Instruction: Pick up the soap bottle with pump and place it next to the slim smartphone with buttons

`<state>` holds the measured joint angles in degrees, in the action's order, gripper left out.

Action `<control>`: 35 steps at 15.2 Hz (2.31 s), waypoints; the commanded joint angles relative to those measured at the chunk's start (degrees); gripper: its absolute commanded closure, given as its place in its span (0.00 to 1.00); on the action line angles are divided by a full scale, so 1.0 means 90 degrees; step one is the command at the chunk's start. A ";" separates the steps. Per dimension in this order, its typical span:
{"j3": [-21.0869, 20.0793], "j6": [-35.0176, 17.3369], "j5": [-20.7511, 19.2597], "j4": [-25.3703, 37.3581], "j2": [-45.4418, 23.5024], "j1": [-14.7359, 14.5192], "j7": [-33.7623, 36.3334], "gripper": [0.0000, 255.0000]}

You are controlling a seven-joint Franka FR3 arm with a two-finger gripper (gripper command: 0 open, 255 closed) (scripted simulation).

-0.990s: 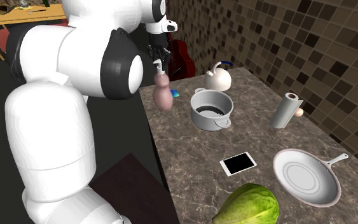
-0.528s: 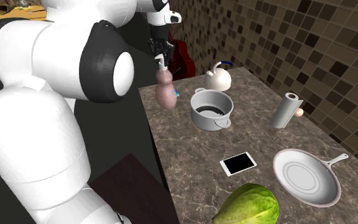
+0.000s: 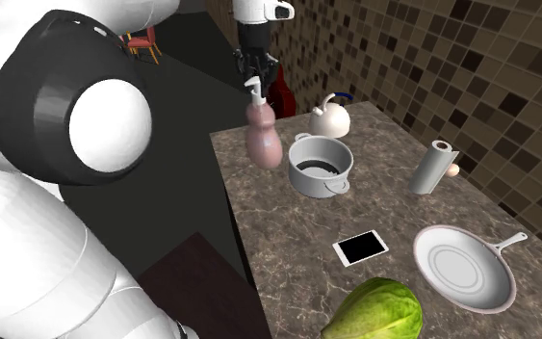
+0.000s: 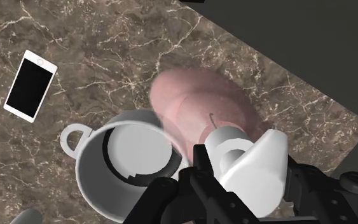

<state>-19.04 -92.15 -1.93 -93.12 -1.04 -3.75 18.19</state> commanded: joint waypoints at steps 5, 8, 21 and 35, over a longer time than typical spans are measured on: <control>0.0395 0.0497 0.0196 -0.0231 0.0788 0.0356 -0.0783 1.00; 0.0623 0.0791 0.0233 -0.0232 0.1097 0.0515 -0.1177 1.00; 0.1709 0.2228 0.0058 0.0653 0.1689 0.1144 -0.2933 1.00; 0.2611 0.3061 -0.0202 0.1703 0.1532 0.1644 -0.4441 1.00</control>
<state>4.40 -63.73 -3.70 -76.28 12.03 11.01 -21.70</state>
